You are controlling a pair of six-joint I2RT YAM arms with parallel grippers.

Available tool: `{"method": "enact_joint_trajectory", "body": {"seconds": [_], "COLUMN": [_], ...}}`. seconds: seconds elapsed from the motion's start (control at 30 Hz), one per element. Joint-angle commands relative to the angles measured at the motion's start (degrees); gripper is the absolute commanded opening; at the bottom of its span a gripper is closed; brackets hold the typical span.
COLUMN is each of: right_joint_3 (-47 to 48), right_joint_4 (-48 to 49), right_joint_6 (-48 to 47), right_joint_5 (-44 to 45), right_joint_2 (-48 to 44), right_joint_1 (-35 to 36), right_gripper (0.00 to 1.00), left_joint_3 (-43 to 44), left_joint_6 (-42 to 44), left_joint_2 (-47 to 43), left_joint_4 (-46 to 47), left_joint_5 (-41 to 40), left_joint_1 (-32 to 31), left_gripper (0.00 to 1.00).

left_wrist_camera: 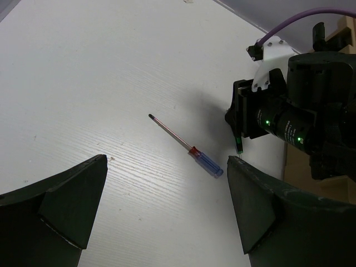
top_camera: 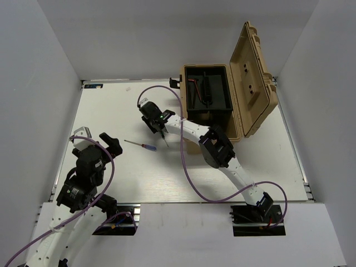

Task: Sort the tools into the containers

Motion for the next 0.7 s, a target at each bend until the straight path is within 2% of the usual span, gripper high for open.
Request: {"method": "enact_joint_trajectory", "body": {"seconds": [0.0,0.23,0.67], "right_joint_3": [0.3,0.4,-1.5], "right_joint_4": [-2.2,-4.0,-5.0], "right_joint_6": [1.6,3.0,-0.6], "right_joint_5": [-4.1,-11.2,-12.2], "right_joint_2": [0.7,0.5,-1.3], "right_joint_1": [0.2,0.4,0.1], "right_gripper": [0.43,0.4,0.39], "left_joint_3": [-0.5,-0.5,-0.5], "left_joint_6": [0.5,0.5,0.5], "left_joint_2": [0.4,0.4,-0.2], "left_joint_4": [0.7,0.7,0.7], "left_joint_5": [0.0,0.0,-0.5], "left_joint_1": [-0.3,-0.3,-0.3], "left_gripper": [0.98,0.98,0.98]}}
